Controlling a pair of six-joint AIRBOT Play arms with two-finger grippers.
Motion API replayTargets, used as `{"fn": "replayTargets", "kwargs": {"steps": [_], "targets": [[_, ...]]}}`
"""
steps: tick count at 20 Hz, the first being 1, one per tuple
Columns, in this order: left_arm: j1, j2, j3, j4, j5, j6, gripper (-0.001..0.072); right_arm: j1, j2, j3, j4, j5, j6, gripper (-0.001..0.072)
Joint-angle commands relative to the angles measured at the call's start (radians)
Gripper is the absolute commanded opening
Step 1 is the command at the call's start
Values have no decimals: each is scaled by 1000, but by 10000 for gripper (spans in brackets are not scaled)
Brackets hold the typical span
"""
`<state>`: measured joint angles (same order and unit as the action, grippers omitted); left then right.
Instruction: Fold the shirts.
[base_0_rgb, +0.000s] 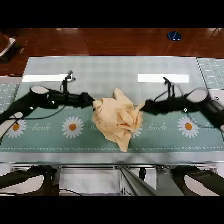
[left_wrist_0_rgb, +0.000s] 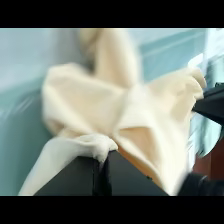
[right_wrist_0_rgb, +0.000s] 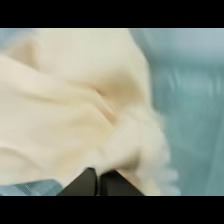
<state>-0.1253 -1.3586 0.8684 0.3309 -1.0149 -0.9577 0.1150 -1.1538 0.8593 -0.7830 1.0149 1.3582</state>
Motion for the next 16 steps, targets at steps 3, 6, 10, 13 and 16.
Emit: {"fn": "replayTargets", "kwargs": {"steps": [3,6,10,13,16], "targets": [[193,187,406,-16,-96,-76,24,-44,43,757,-283,180,111,19],[312,285,642,-16,-129,-126,24,-45,71,1141,-414,274,126,19],[441,432,837,19,-131,-137,24,-45,226,1272,-556,287,132,19],[533,570,856,115,-131,-159,24,-45,354,1272,-702,325,154,19],[556,694,856,153,-131,-159,24,-45,450,1272,-768,360,170,19]]}}
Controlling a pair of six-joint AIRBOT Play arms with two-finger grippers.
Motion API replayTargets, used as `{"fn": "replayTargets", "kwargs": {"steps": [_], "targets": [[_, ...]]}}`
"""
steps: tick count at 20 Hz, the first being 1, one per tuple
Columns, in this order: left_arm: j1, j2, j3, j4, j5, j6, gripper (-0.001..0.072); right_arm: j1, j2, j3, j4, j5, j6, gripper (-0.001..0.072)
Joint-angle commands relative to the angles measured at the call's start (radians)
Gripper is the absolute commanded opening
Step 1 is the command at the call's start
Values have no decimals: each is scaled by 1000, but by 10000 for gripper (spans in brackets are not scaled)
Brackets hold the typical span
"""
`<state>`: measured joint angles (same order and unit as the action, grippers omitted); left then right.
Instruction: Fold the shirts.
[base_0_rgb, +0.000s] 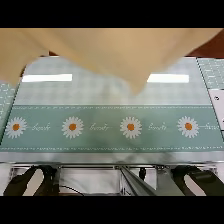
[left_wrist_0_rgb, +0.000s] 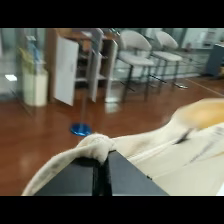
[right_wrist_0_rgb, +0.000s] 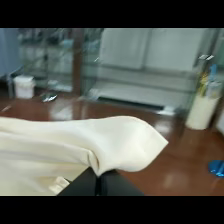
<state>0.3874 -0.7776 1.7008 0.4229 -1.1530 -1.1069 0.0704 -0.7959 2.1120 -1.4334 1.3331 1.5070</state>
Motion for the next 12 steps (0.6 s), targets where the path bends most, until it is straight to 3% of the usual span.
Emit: {"fn": "replayTargets", "kwargs": {"steps": [1,7,12], "targets": [[43,145,24,61,3,-9,24,-1,113,19,-128,56,29,19],[43,201,-47,86,-99,-59,24,-1,130,-101,-129,77,32,19],[23,169,-401,85,-105,-47,24,-1,27,-360,-110,55,54,19]]}}
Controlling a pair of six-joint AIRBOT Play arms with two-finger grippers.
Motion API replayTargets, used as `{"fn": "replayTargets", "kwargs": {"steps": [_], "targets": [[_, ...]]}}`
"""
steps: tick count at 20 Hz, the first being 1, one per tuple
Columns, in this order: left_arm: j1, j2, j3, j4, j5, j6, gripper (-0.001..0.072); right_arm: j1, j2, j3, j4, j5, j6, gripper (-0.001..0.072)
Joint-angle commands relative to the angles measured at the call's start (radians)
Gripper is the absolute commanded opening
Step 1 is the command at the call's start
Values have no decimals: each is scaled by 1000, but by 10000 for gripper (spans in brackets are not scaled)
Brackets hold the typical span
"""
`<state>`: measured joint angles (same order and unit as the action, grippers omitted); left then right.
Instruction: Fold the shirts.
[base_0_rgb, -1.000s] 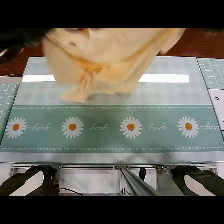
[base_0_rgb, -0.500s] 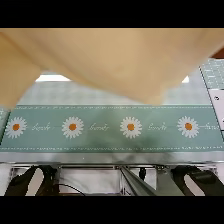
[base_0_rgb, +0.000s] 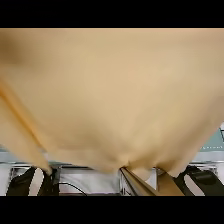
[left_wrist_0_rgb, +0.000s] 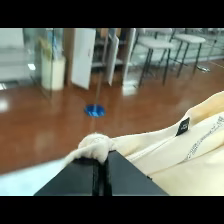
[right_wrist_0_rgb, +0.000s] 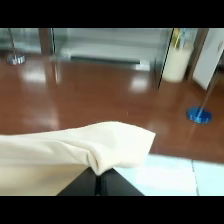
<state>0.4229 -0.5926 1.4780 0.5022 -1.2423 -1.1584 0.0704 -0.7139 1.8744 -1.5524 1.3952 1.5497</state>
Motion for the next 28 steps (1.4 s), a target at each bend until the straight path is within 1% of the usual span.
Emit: {"fn": "replayTargets", "kwargs": {"steps": [1,3,5,7,10,12,14,16,17,18,19,20,21,22,23,25,26,28], "targets": [[-37,-39,-261,6,-14,18,24,-1,-98,-160,32,-19,11,19],[-120,-109,-422,7,39,66,24,-1,-212,-216,98,-55,3,19],[-217,-214,-534,8,158,103,25,-1,-352,-227,175,-98,-14,19],[-295,-358,-568,8,277,111,25,-1,-504,-227,236,-162,-16,19],[-351,-591,-542,6,436,117,25,-1,-697,-227,254,-263,13,20],[-355,-729,-503,6,461,117,25,-1,-802,-227,297,-329,18,20],[-355,-839,-462,6,444,117,25,-1,-888,-227,351,-379,18,20],[-355,-913,-431,6,426,113,32,-6,-954,-226,388,-394,35,30],[-354,-937,-418,6,421,97,152,-16,-978,-226,415,-391,44,168],[-354,-949,-407,6,410,95,442,-29,-991,-226,438,-378,43,378],[-349,-954,-391,18,382,95,505,-51,-992,-226,454,-353,40,414],[-331,-954,-360,64,335,95,505,-84,-984,-217,454,-295,33,414],[-301,-952,-315,130,276,91,505,-129,-969,-202,450,-212,-5,414],[-265,-952,-267,206,214,55,504,-178,-942,-200,435,-130,-43,413],[-223,-952,-220,294,160,-4,504,-231,-905,-202,381,-39,-62,413],[-135,-948,-164,446,83,-105,504,-322,-801,-276,224,72,-68,407],[-104,-946,-171,473,69,-134,504,-362,-734,-361,181,72,-55,407],[-87,-959,-210,470,51,-138,504,-433,-578,-608,219,-21,-35,407]]}}
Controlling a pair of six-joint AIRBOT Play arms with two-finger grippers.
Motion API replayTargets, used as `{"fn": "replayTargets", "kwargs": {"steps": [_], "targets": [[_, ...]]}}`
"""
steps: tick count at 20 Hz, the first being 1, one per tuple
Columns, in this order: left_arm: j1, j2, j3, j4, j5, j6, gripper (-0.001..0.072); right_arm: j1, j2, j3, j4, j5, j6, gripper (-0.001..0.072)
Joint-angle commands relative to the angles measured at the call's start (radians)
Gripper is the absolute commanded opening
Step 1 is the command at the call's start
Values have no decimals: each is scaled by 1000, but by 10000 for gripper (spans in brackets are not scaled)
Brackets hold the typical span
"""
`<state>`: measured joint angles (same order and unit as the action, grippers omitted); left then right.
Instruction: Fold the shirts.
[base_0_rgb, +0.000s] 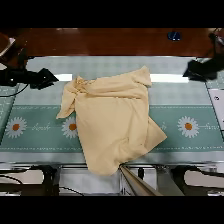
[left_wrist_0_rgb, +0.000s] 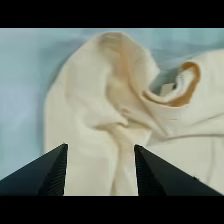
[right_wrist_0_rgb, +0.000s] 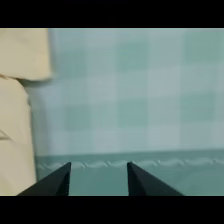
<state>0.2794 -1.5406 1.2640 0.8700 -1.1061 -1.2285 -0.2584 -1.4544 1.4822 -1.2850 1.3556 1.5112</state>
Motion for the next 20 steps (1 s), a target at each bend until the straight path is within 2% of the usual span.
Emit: {"fn": "replayTargets", "kwargs": {"steps": [1,3,6,13,14,15,16,20], "targets": [[46,-24,-18,103,-85,-67,504,-121,237,-350,-13,-32,3,407],[13,-61,-37,103,-85,-68,504,-116,347,-555,44,-55,-21,407],[-59,-121,-35,102,-123,-67,504,-105,435,-732,84,-44,-31,407],[-222,-206,-31,102,-163,-37,500,-105,449,-910,148,6,-61,407],[-233,-209,-31,103,-161,-38,479,-105,449,-929,159,6,-69,407],[-240,-210,-31,102,-161,-40,224,-105,449,-950,168,6,-77,407],[-241,-209,-31,103,-160,-37,32,-105,449,-970,175,6,-78,407],[-241,-209,-31,102,-160,-38,25,-105,449,-1048,241,3,-109,407]]}}
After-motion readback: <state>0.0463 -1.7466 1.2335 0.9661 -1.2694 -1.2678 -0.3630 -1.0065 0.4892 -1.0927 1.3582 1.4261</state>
